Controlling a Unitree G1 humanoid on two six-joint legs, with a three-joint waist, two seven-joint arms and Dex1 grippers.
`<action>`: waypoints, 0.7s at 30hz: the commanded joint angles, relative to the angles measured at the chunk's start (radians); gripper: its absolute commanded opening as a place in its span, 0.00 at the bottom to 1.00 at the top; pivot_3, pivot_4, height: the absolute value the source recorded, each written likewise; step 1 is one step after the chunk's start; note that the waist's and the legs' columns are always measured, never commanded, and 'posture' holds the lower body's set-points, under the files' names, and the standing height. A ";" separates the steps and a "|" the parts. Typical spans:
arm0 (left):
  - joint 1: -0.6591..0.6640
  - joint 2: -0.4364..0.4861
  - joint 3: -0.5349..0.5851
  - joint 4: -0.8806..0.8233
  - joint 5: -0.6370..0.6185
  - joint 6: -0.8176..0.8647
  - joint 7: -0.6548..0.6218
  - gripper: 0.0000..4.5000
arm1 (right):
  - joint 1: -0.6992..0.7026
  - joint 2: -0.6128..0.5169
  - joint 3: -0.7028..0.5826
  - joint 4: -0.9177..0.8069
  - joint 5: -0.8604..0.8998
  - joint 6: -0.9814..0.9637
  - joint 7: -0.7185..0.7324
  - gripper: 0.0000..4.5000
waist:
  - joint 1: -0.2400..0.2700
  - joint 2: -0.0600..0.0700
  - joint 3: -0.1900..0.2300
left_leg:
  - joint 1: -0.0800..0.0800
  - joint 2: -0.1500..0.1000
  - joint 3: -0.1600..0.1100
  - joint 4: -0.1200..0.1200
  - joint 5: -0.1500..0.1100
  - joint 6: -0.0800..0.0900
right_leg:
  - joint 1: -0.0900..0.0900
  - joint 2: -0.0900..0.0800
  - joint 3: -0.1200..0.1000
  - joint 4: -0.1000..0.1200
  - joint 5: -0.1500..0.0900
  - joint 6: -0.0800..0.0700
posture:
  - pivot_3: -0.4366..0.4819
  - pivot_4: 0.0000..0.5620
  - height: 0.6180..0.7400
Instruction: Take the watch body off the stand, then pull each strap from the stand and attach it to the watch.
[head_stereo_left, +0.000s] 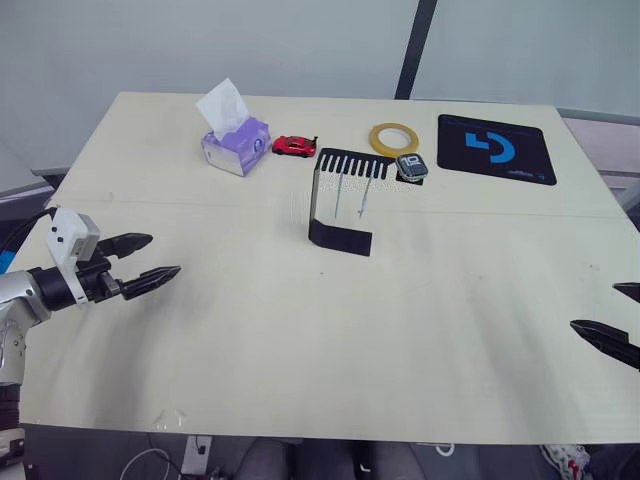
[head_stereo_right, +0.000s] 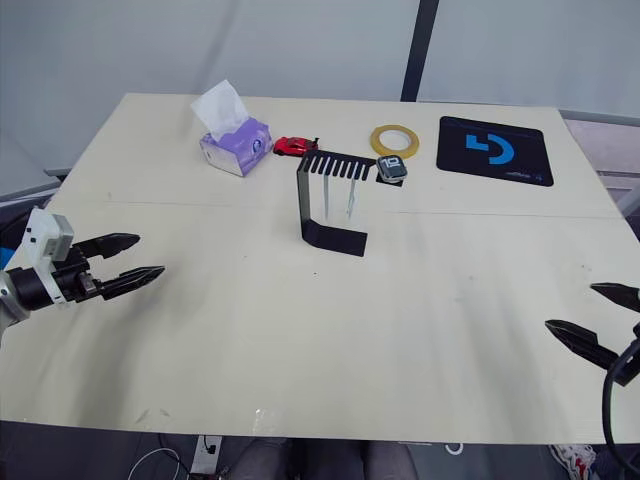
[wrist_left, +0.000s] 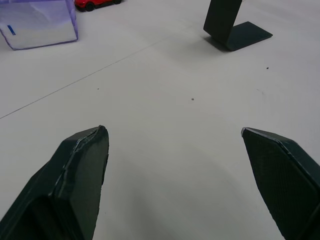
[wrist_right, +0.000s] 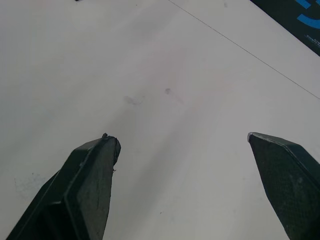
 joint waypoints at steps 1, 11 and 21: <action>0.003 -0.003 0.014 -0.065 -0.019 0.014 0.008 1.00 | -0.013 0.015 -0.002 0.021 -0.007 -0.043 -0.004 0.98 | 0.000 0.000 0.000 | 0.000 0.000 0.000 0.000 0.000 0.000 | 0.000 0.000 0.000 0.000 0.000 0.000 | 0.48 0.27 0.98; -0.019 -0.019 -0.005 -0.121 -0.021 0.068 0.038 1.00 | -0.022 0.041 0.047 0.029 -0.019 -0.103 -0.011 0.98 | 0.002 -0.005 0.000 | 0.010 0.014 0.052 0.004 -0.008 -0.001 | -0.017 0.003 -0.002 0.016 0.000 -0.003 | 0.48 0.27 0.98; -0.048 -0.030 -0.023 -0.165 -0.050 0.116 0.043 1.00 | -0.056 0.042 0.046 -0.079 0.034 -0.026 -0.088 0.98 | 0.001 -0.005 0.000 | 0.013 0.014 0.052 0.003 -0.009 0.000 | -0.015 0.002 -0.003 0.016 0.000 -0.003 | 0.48 0.27 0.98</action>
